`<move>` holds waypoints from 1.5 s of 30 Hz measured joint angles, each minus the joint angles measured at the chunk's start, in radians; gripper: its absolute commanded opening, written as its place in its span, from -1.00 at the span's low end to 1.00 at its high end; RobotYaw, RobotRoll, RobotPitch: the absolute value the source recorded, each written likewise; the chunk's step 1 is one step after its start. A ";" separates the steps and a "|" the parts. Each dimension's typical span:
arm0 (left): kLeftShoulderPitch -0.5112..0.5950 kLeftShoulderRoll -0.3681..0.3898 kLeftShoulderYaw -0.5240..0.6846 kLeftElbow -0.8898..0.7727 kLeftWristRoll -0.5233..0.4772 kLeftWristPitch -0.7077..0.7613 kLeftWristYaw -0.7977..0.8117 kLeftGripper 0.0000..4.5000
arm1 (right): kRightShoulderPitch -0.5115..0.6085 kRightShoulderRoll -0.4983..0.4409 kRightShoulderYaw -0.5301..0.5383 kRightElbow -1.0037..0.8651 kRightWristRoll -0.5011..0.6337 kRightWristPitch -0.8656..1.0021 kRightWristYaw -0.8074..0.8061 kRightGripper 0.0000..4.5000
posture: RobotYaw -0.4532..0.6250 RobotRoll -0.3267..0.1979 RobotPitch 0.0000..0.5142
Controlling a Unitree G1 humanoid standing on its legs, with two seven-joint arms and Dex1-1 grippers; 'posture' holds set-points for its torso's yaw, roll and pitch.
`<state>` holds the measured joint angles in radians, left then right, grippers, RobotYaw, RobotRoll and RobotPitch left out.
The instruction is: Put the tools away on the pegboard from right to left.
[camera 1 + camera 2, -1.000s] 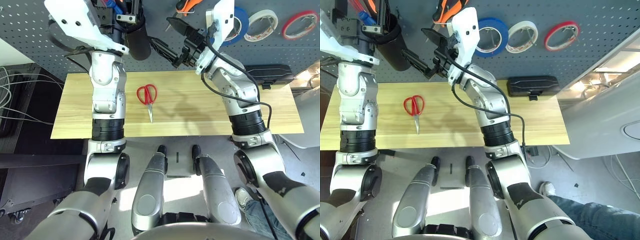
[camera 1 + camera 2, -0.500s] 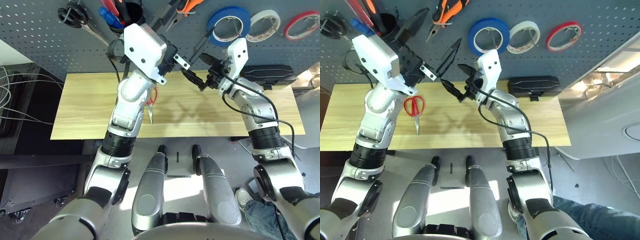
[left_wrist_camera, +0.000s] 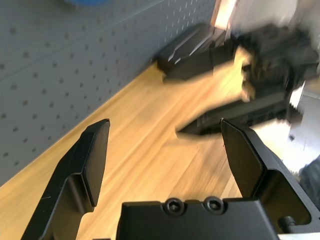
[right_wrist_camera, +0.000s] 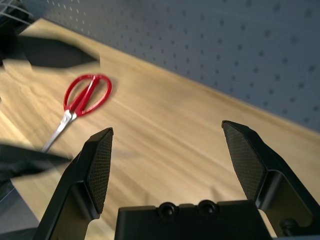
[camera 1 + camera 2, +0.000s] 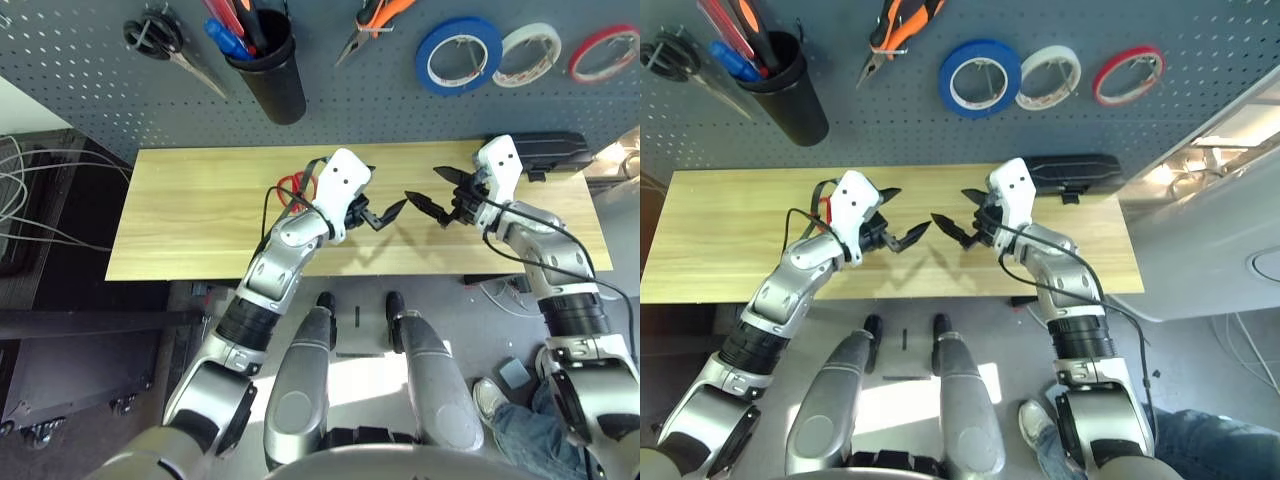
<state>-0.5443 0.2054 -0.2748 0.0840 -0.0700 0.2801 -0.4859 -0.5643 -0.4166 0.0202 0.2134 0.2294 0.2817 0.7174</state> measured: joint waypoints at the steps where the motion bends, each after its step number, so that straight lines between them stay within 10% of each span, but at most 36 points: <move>1: 0.002 0.003 0.000 0.014 0.009 0.006 0.006 0.99 | -0.001 0.000 0.000 0.000 0.000 0.000 -0.001 1.00 | 0.01 0.25 0.61; 20: -0.207 0.035 0.345 0.616 0.079 -0.024 0.468 0.99 | -0.029 0.061 0.007 -0.009 -0.005 0.050 -0.024 1.00 | 0.00 0.25 0.65; 35: -0.256 0.055 0.332 0.913 0.126 -0.138 0.498 0.99 | -0.044 0.108 0.032 -0.071 -0.004 0.090 -0.038 1.00 | -0.04 0.25 0.67; 45: -0.242 0.037 0.264 0.886 0.154 -0.036 0.369 -0.24 | -0.092 0.164 0.089 -0.142 0.014 0.143 -0.007 1.00 | -0.01 0.25 0.67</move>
<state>-0.7863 0.2424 -0.0111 0.9705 0.0835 0.2441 -0.1171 -0.6560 -0.2522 0.1088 0.0710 0.2436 0.4247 0.7109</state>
